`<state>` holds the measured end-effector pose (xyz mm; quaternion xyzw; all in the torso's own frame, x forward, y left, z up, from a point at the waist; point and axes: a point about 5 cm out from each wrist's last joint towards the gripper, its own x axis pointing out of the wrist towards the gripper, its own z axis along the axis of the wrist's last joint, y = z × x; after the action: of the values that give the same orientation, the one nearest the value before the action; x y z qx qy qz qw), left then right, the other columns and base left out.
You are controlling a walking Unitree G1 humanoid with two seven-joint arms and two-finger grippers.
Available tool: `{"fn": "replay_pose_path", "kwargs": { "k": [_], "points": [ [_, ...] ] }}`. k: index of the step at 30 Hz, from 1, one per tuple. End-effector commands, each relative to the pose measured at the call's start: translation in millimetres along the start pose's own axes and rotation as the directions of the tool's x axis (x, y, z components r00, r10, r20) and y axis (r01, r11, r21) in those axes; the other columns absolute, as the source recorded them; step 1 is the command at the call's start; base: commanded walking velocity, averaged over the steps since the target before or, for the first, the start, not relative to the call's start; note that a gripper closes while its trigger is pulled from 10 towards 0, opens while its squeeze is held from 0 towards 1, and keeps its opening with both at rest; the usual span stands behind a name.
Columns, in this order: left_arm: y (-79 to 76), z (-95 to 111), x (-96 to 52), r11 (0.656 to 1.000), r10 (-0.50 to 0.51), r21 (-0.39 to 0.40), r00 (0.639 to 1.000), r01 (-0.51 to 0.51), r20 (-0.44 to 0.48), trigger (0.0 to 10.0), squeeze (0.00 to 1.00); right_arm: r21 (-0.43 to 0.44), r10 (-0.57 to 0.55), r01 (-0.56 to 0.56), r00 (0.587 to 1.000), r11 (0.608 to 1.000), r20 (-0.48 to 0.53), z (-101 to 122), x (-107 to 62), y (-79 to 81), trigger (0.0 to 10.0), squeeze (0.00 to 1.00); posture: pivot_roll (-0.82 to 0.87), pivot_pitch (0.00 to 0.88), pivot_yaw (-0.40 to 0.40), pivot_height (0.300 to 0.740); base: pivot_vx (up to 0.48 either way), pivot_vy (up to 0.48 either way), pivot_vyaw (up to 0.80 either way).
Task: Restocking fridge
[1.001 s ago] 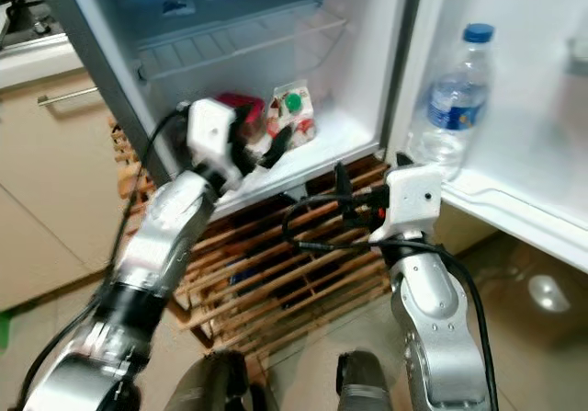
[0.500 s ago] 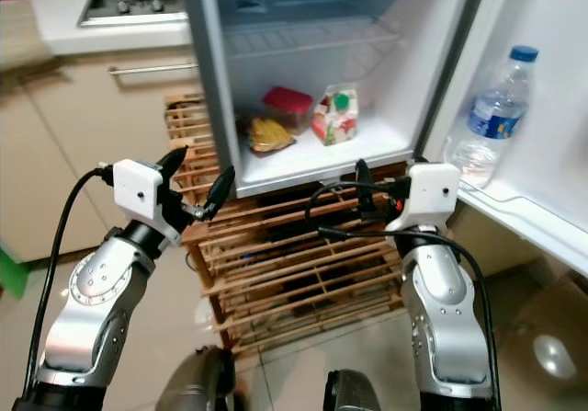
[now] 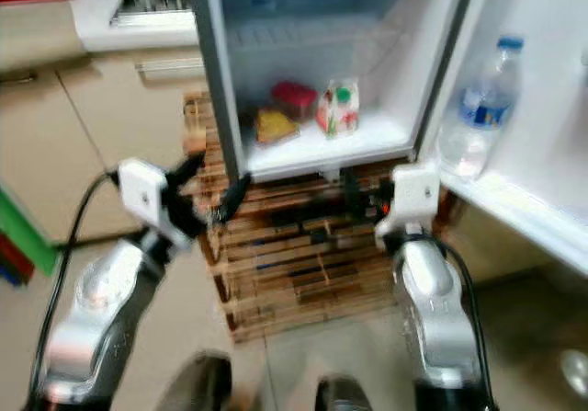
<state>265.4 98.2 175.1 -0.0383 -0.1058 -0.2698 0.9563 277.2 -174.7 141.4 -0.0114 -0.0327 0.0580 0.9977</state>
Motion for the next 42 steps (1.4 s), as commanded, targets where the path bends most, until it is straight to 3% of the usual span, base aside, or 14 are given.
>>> {"fn": "replay_pose_path", "kwargs": {
  "k": [1,8,9,10,14,24,34,42],
  "points": [
    [9.6,-2.8,0.3,0.998,0.049,0.03,0.998,-0.048,-0.036,10.0,0.0,-0.005,0.034,-0.034,0.999,0.999,0.024,3.4,4.5,8.3,10.0,0.0,-0.06,0.0,0.032,0.671,0.259,-0.401,0.6],
    [11.5,-1.2,6.4,1.0,0.029,0.008,0.999,-0.029,-0.015,10.0,0.0,-0.013,0.054,-0.054,0.998,0.998,0.036,4.5,9.0,14.7,10.0,0.0,-0.08,0.0,0.048,0.671,0.147,-0.229,0.58],
    [11.8,-3.2,6.3,0.999,0.029,0.02,0.999,-0.029,-0.026,10.0,0.0,-0.008,0.048,-0.048,0.998,0.999,0.031,3.4,8.4,14.3,10.0,0.0,-0.08,0.0,0.05,0.671,0.0,0.0,0.54],
    [14.5,-4.9,7.4,0.995,0.05,0.086,0.998,-0.047,-0.039,10.0,0.0,-0.005,0.044,-0.044,0.999,0.999,0.025,2.1,8.1,13.5,10.0,0.0,-0.09,0.0,0.051,0.671,0.0,0.0,0.0],
    [19.3,-2.6,13.5,0.988,0.069,0.137,0.997,-0.065,-0.028,10.0,0.0,-0.014,0.034,-0.034,0.999,0.999,0.031,2.2,9.4,11.4,10.0,0.0,-0.09,0.0,0.051,0.671,0.0,0.0,0.0],
    [16.7,3.2,22.7,0.996,0.054,0.064,0.999,-0.054,0.002,10.0,0.0,-0.015,0.049,-0.048,0.998,0.999,0.047,3.8,15.5,14.6,10.0,0.0,-0.09,0.0,0.046,0.671,0.0,-0.319,0.0],
    [14.5,3.1,24.1,0.997,0.047,0.063,0.999,-0.047,0.016,10.0,0.0,-0.019,0.054,-0.053,0.997,0.998,0.05,3.5,16.0,13.6,10.0,0.0,-0.09,0.0,0.043,0.671,0.0,-0.48,0.0],
    [17.2,2.5,25.5,0.995,0.063,0.074,0.998,-0.064,0.013,10.0,0.0,-0.018,0.063,-0.062,0.997,0.998,0.05,2.7,16.5,14.8,10.0,0.0,-0.09,0.0,0.043,0.671,-0.104,-0.032,0.0]
  ]
}}
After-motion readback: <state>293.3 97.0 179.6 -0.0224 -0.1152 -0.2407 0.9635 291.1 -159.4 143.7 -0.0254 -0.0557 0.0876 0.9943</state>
